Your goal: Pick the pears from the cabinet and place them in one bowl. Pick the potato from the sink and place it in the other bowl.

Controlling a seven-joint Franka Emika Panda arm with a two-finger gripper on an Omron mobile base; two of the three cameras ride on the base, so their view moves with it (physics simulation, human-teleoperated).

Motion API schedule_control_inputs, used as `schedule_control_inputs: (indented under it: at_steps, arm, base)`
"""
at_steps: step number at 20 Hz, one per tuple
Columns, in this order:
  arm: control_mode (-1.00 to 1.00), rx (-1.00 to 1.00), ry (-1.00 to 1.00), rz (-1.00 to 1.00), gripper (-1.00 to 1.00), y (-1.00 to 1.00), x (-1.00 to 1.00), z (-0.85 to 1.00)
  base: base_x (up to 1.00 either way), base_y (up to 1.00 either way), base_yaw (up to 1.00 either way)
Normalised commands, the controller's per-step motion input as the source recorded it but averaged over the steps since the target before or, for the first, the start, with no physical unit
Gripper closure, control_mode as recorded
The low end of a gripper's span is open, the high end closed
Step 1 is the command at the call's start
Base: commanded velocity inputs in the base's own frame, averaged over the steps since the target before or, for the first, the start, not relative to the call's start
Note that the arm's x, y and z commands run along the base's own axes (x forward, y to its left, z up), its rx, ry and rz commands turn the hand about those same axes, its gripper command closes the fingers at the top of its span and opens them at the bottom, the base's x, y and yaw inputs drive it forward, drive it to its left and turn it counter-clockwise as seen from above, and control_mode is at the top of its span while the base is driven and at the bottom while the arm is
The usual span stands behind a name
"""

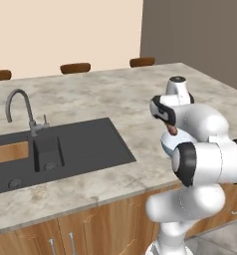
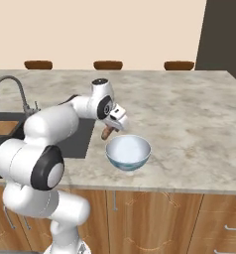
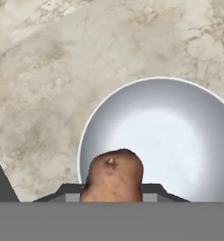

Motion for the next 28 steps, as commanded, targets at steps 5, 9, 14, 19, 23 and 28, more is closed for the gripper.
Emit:
schedule_control_inputs:
  at_steps: [5,9,14,19,23,28]
  arm:
    - [-1.00,0.03,-0.05,-0.15,1.00,-0.42,-0.65,-0.32]
    - [-1.00,0.05,0.02,-0.02,1.00,-0.40,0.20,-0.21]
    - [-1.00,0.04,0.00,-0.03,1.00,-0.23,0.10,-0.34]
    - [-1.00,0.00,-0.04,-0.03,1.00,-0.02,-0.09,-0.26]
    - [-1.00,0.00,-0.04,-0.02,1.00,0.00,-0.02,-0.19]
    - [-1.00,0.00,0.00,-0.02,1.00,-0.05,0.17,-0.41]
  base:
    - [0.00,0.00,0.00]
    - [0.00,0.00,0.00]
    - [0.00,0.00,0.00]
    - [0.00,0.00,0.00]
    - [0.00,0.00,0.00]
    - [0.00,0.00,0.00]
